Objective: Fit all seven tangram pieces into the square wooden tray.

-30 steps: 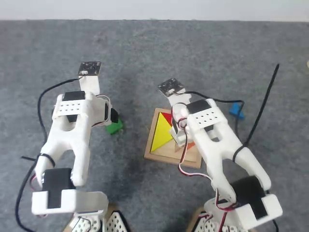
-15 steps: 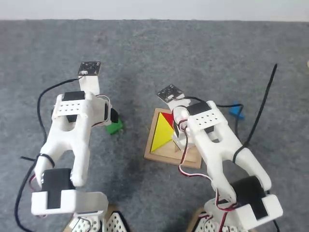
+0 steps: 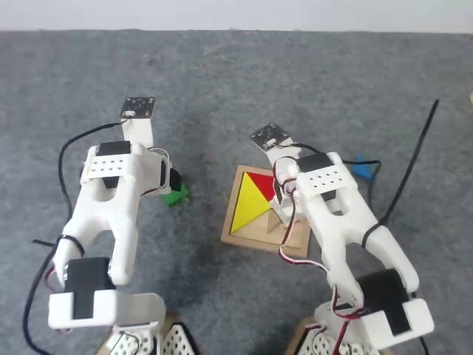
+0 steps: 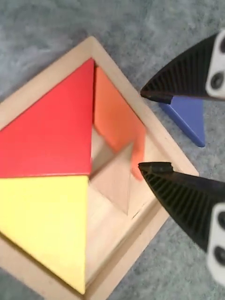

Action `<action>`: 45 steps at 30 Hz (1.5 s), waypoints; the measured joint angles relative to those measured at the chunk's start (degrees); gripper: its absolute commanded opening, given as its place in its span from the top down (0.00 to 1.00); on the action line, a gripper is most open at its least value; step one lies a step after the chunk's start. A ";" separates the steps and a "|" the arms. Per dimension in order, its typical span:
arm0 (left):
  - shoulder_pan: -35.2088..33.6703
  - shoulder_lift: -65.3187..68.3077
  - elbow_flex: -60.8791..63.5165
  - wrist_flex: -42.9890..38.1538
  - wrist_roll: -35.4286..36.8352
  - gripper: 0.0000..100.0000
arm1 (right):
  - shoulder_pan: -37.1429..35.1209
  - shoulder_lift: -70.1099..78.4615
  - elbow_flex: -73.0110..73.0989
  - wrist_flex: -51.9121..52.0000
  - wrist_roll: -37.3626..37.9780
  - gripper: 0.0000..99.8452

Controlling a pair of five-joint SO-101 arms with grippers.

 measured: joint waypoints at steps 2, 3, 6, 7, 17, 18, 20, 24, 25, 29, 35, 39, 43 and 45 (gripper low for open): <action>0.00 0.00 0.00 0.00 0.00 0.76 | 0.00 0.26 0.00 -0.26 0.00 0.79; 0.00 0.00 0.00 0.00 0.00 0.76 | 0.18 1.05 0.00 -0.79 0.00 0.79; 0.00 0.00 0.00 0.00 0.00 0.76 | 0.00 4.75 0.00 -2.55 0.00 0.79; 0.00 0.00 0.00 0.00 0.00 0.76 | 0.00 5.80 0.00 -2.90 0.00 0.79; 0.00 0.00 0.00 0.00 -0.09 0.76 | 0.53 7.74 -7.65 -0.18 0.35 0.79; 0.00 0.00 0.00 0.00 -0.09 0.76 | 0.44 7.74 -8.44 0.09 0.35 0.79; 0.00 0.00 0.00 0.00 -0.09 0.76 | 0.44 7.74 -9.14 1.58 0.35 0.79; 0.00 0.00 0.00 0.00 -0.09 0.76 | -1.05 7.74 -9.32 4.75 0.26 0.79; 0.00 0.00 0.00 0.00 -0.09 0.76 | -2.37 7.74 -9.32 5.54 -0.18 0.79; 0.00 0.00 0.00 0.00 -0.09 0.76 | -9.58 7.74 -9.32 6.24 -2.64 0.79; 0.00 0.00 0.00 0.00 -0.09 0.76 | -16.35 7.74 -9.32 4.75 -3.87 0.79; 0.00 0.00 0.00 0.00 -0.09 0.76 | -15.38 11.96 -8.97 1.76 -4.04 0.79; 0.00 0.00 0.00 0.00 -0.09 0.76 | -12.04 13.01 -9.23 0.35 -4.04 0.79; 0.00 0.00 0.00 0.00 -0.09 0.76 | -10.37 13.01 -9.23 0.26 -3.96 0.79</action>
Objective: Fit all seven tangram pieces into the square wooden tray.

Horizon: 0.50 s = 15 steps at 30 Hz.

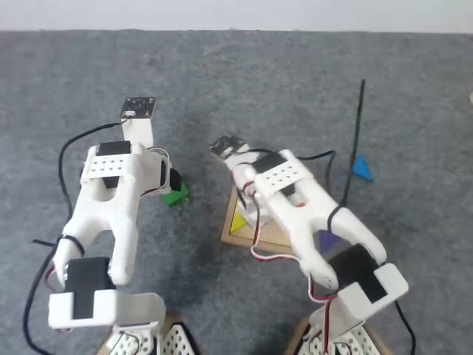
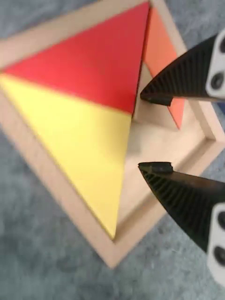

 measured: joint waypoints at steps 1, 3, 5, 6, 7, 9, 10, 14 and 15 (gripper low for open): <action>0.00 0.00 0.00 0.00 0.00 0.76 | 0.62 0.00 0.00 -0.09 0.18 0.79; 0.00 0.00 0.00 0.00 0.00 0.76 | 1.76 0.00 0.00 -0.18 0.35 0.79; 0.00 0.00 0.00 0.00 0.00 0.76 | 2.46 0.00 0.00 -0.26 0.35 0.79; 0.00 0.00 0.00 0.00 0.00 0.76 | 2.46 0.00 0.00 -0.26 0.44 0.79; 0.00 0.00 0.00 0.00 0.00 0.76 | 2.46 0.00 0.00 -0.26 0.44 0.79; 0.00 0.00 0.00 0.00 0.00 0.76 | 2.46 -0.26 0.00 -0.26 0.44 0.79; 0.00 0.00 0.00 0.00 0.00 0.76 | 2.46 -1.05 0.09 -0.18 0.44 0.79; 0.00 0.00 0.00 0.00 0.00 0.76 | 3.08 -9.32 0.26 1.49 0.44 0.79; 0.00 0.00 0.00 0.00 0.00 0.76 | 3.69 -12.57 0.26 2.55 0.44 0.79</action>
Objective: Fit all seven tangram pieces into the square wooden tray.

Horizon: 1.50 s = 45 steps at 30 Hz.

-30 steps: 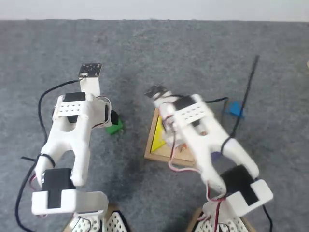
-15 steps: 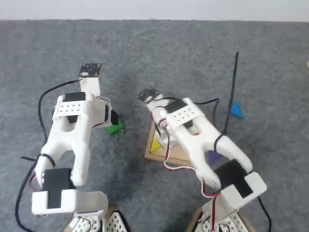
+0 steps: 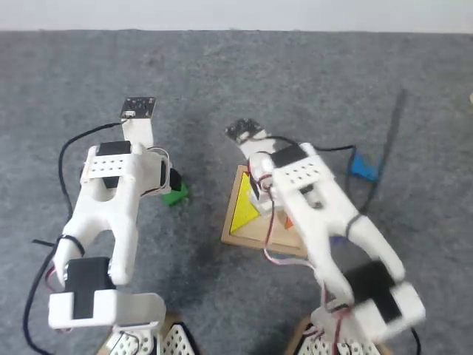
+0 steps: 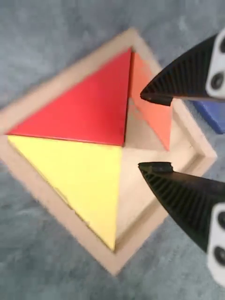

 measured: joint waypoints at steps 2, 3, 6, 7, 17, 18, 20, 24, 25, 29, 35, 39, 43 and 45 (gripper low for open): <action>0.00 0.00 0.00 0.00 0.00 0.76 | 2.99 -7.30 0.00 3.25 0.97 0.79; 0.00 0.00 0.00 0.00 0.00 0.76 | 4.92 -10.64 0.00 5.10 2.20 0.79; 0.00 0.00 0.00 0.00 0.00 0.76 | 12.66 -17.41 0.00 9.32 6.42 0.79; 0.00 0.00 0.00 0.00 0.00 0.76 | 16.00 -18.20 0.00 10.02 7.82 0.79; 0.00 0.00 0.00 0.00 0.00 0.76 | 32.70 -7.38 0.00 8.97 19.96 0.79; 0.00 0.00 0.00 0.00 0.00 0.76 | 32.53 -5.89 0.00 7.74 20.13 0.79; 0.00 0.00 0.00 0.00 0.00 0.76 | 32.44 -3.34 0.00 5.01 20.31 0.79; 0.00 0.00 1.05 -0.70 0.00 0.76 | 33.23 0.97 0.00 1.05 20.48 0.78; 0.00 0.00 1.23 -0.88 0.00 0.76 | 33.23 1.41 0.00 0.35 20.57 0.78; 0.00 0.00 1.23 -1.05 0.00 0.76 | 32.97 2.29 0.00 -1.67 20.66 0.78; 0.00 0.00 1.23 -1.41 0.00 0.76 | 33.14 2.37 -3.08 -1.85 20.31 0.78; 0.00 0.00 1.23 -1.41 0.00 0.76 | 32.97 5.19 -5.98 -2.29 20.13 0.78; 0.00 0.00 1.23 -1.41 0.00 0.76 | 33.14 12.75 -11.78 -2.02 19.96 0.79; 0.00 0.00 1.23 -1.41 0.00 0.76 | 33.14 16.35 -14.51 -0.35 19.87 0.79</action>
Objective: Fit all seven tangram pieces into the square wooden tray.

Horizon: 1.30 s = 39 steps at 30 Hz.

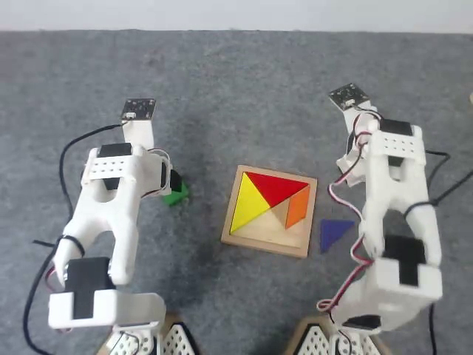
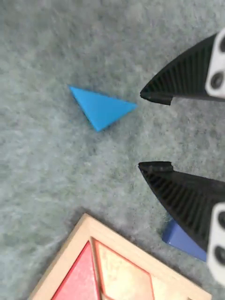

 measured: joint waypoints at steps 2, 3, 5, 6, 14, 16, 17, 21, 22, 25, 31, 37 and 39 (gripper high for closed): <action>0.00 0.00 0.00 0.00 0.00 0.76 | 0.00 1.14 -1.23 2.29 -0.53 0.79; 0.00 0.00 0.00 0.00 0.00 0.76 | 0.00 1.14 -1.58 2.99 -1.23 0.79; 0.00 0.00 0.00 0.00 0.00 0.76 | -0.09 1.05 -1.76 3.87 -3.60 0.79; 0.00 0.00 0.00 0.00 0.00 0.76 | -0.09 0.62 -1.58 4.57 -4.48 0.79; 0.09 0.00 -1.49 0.00 0.09 0.76 | -2.99 -15.47 20.66 -4.57 -6.24 0.79; 0.09 0.00 -1.93 -0.35 1.76 0.76 | -4.13 -19.25 27.78 -8.53 -6.51 0.79; 0.18 0.26 -2.29 -0.35 3.16 0.76 | -4.66 -20.75 30.86 -10.46 -6.68 0.79; 0.88 6.33 -5.36 -0.35 7.12 0.74 | -5.36 -24.18 37.01 -14.07 -7.38 0.79; 0.88 8.79 -6.42 -0.35 7.74 0.74 | -5.27 -24.53 37.36 -14.33 -7.82 0.79; 1.23 16.62 -10.64 0.70 9.85 0.74 | -5.63 -24.79 38.24 -14.77 -8.44 0.79; 3.34 26.20 -22.59 10.11 11.16 0.80 | -5.71 -24.79 39.47 -15.12 -8.62 0.79; 5.80 28.92 -26.81 13.27 9.76 0.83 | -5.89 -24.79 39.74 -16.35 -8.70 0.79; 5.89 29.01 -27.16 13.36 8.26 0.83 | -5.80 -24.79 39.74 -16.44 -8.70 0.79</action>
